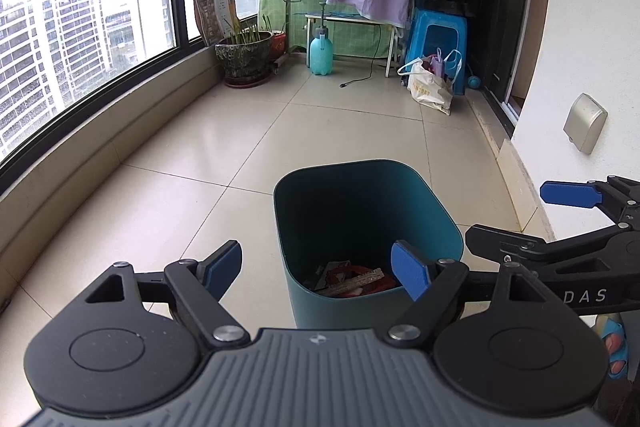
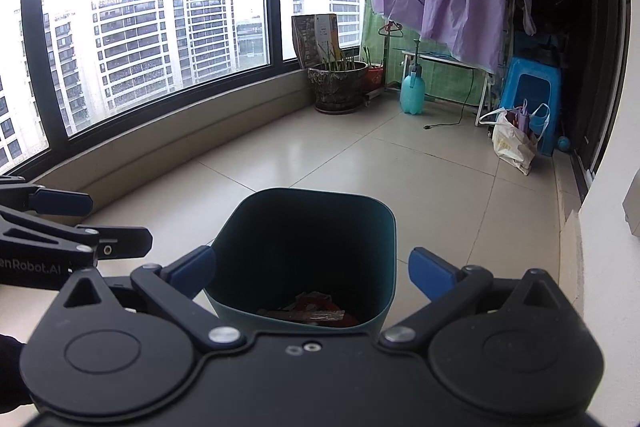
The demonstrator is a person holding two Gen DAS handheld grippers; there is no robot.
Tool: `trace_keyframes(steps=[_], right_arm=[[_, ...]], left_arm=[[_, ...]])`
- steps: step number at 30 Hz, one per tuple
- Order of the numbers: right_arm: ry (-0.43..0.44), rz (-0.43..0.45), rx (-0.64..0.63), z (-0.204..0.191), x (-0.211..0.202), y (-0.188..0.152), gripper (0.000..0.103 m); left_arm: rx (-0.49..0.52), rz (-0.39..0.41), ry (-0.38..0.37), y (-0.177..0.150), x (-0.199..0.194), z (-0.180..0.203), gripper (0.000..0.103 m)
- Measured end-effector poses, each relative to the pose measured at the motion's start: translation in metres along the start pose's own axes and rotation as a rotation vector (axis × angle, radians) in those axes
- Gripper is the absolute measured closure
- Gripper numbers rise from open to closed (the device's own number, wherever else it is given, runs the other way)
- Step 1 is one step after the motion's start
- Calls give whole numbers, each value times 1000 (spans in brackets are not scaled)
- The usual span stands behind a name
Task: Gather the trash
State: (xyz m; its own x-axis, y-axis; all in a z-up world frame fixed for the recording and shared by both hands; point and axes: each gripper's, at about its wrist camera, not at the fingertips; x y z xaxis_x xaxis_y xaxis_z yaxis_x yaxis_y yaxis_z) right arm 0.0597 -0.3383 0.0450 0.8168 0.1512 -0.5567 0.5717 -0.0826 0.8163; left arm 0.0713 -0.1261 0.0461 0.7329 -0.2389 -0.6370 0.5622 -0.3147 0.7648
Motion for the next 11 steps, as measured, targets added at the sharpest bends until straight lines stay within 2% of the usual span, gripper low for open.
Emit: trace_keyframes(steps=[11], right_arm=[[-4, -23, 5, 0, 6, 3, 0]], left_arm=[[-9, -15, -10, -2, 4, -3, 21]])
Point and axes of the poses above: each gripper's, at about its wrist camera, not at the fingertips, and x roughly the way its jaws point, z to its right, y to its top, and after that the axes turned 9 degrees about x, right-handed
